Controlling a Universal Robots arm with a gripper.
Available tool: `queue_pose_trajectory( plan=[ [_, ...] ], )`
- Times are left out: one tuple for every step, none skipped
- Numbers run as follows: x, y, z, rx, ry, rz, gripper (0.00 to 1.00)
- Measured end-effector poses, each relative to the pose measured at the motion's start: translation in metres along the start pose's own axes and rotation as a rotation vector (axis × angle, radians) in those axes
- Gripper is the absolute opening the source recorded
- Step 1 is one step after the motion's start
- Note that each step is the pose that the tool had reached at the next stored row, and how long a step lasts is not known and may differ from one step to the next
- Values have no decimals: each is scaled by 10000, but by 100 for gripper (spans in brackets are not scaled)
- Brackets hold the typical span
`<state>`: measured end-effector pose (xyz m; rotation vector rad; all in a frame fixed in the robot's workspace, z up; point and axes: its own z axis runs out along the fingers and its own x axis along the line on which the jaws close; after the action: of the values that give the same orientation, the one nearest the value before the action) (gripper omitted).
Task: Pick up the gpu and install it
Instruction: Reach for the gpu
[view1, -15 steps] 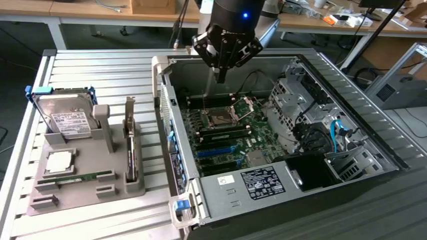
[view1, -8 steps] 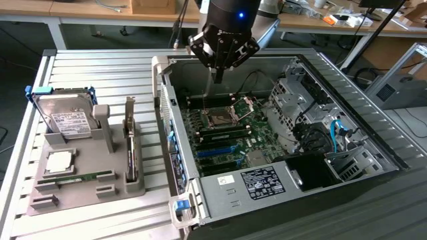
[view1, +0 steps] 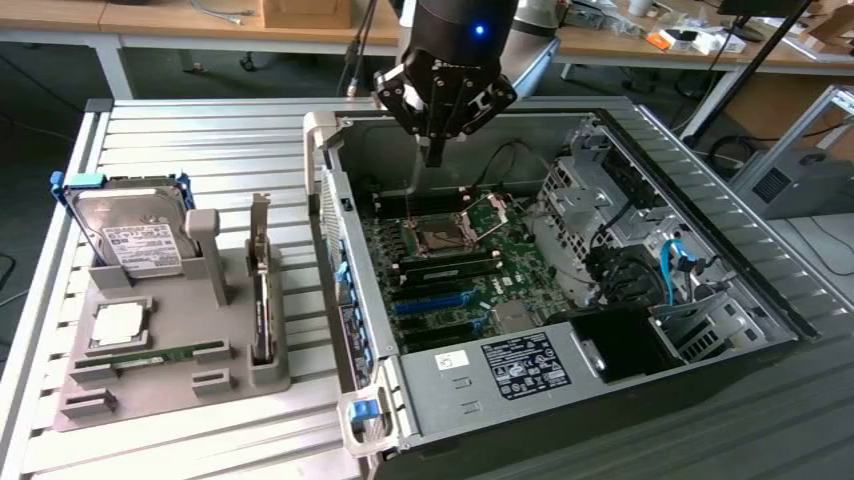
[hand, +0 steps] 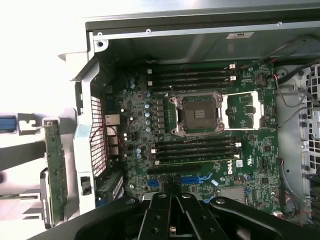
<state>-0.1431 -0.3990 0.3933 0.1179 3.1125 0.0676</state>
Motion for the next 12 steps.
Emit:
queue_pose_trajectory(
  plan=[
    [5,0,0,0,0,0,11],
    [11,-1,0,0,0,0,11],
    [15,-1,0,0,-1,0,11],
    [21,-2,0,0,0,0,11],
    [28,-2,0,-1,-1,0,11],
    [35,-3,-1,-1,0,0,11],
    [42,-3,-1,0,0,1,11],
    [49,-3,-1,0,0,1,11],
    [54,-4,-1,0,0,1,11],
    [61,-4,-2,0,0,0,11],
    [69,-5,-2,-1,0,0,11],
    [80,-6,-2,-1,-1,1,11]
  ],
)
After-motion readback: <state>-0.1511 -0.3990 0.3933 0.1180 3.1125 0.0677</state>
